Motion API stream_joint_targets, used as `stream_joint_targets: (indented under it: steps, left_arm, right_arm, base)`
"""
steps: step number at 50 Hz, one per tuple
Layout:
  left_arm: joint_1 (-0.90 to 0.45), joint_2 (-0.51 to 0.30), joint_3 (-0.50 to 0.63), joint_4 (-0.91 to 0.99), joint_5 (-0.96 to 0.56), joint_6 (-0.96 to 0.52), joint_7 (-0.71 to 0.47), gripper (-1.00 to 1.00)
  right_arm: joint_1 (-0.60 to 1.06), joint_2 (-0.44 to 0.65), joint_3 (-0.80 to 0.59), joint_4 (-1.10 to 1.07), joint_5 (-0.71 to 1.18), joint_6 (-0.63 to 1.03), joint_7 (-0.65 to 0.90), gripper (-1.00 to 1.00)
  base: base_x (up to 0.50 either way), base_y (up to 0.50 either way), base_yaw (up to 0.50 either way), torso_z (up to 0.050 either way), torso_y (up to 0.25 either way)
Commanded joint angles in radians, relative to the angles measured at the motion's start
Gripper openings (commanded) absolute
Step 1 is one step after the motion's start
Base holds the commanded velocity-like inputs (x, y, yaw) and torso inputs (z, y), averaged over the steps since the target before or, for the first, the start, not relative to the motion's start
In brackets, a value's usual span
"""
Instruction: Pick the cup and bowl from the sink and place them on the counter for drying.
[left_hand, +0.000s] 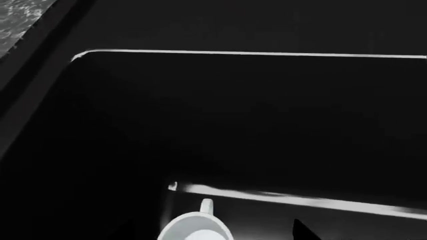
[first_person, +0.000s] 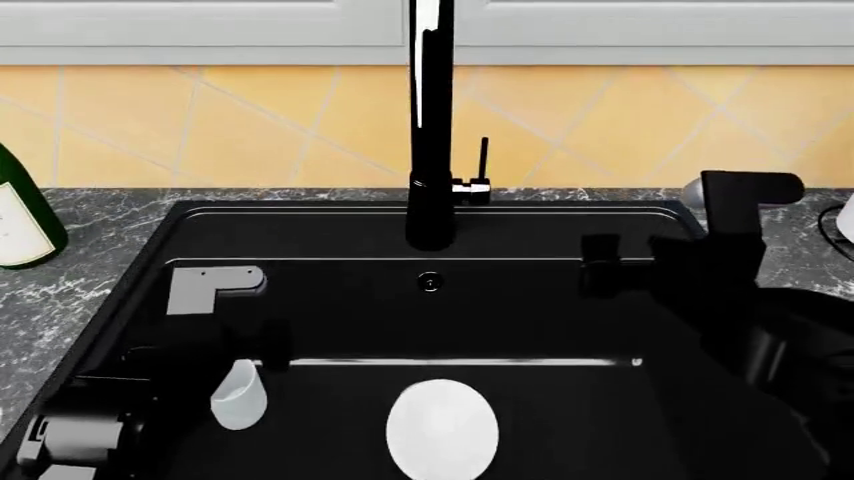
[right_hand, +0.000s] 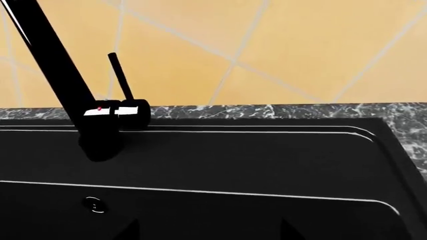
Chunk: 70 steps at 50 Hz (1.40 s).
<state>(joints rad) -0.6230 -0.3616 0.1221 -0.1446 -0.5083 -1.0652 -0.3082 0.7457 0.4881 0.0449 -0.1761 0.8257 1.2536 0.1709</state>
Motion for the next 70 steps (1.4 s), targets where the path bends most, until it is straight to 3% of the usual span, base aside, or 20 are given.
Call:
stream_joint_targets:
  steps: [1,20,46,66,70]
  left_arm:
    - [0.004,0.006,-0.008,-0.077,0.015,0.044,-0.001,1.0]
    - [-0.053,0.057,0.022,-0.338,0.067,0.176,0.028,1.0]
    - [-0.162,0.066,0.084,-0.713,0.141,0.364,0.124,1.0]
    - [-0.286,0.134,0.138,-1.153,0.204,0.596,0.241,1.0]
    - [-0.281,0.139,0.125,-1.162,0.214,0.6,0.239,1.0]
  right_arm:
    - [-0.009,-0.002,-0.011,0.016,-0.002,-0.015,-0.007,1.0]
    - [-0.029,0.004,-0.023,0.019,0.0,-0.022,-0.007,1.0]
    - [-0.035,-0.01,-0.041,0.041,0.005,-0.04,-0.01,1.0]
    - [-0.05,-0.015,-0.062,0.066,-0.005,-0.068,-0.018,1.0]
    - [-0.055,-0.016,-0.065,0.07,-0.005,-0.073,-0.02,1.0]
  base:
    - [0.0,0.0,0.0,0.0,0.0]
    - [0.0,0.0,0.0,0.0,0.0]
    - [0.0,0.0,0.0,0.0,0.0]
    - [0.0,0.0,0.0,0.0,0.0]
    - [0.0,0.0,0.0,0.0,0.0]
